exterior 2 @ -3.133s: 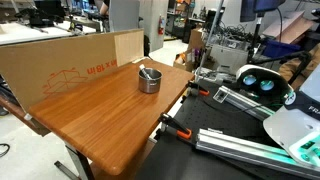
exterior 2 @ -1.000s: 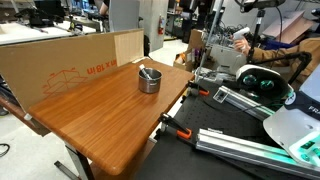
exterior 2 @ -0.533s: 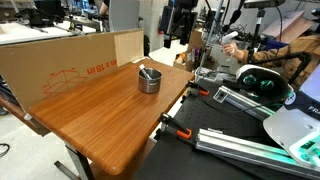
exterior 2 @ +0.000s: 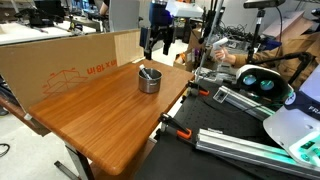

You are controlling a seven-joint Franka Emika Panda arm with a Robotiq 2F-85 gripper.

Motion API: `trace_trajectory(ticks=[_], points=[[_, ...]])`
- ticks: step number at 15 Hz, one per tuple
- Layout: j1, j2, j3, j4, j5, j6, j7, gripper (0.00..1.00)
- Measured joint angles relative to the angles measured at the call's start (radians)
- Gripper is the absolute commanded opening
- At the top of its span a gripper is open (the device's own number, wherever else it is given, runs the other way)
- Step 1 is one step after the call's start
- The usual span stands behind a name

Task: Remove the marker from the silver cup and place it on the table

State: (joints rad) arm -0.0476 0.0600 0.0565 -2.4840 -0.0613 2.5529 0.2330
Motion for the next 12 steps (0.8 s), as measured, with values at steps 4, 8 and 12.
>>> trace_trajectory(ticks=[4,8,12], points=[[0.016,0.118,-0.029,0.070,-0.055,0.022,0.059,1.00],[0.050,0.204,-0.062,0.130,-0.069,0.038,0.098,1.00],[0.091,0.247,-0.086,0.168,-0.070,0.038,0.130,1.00]])
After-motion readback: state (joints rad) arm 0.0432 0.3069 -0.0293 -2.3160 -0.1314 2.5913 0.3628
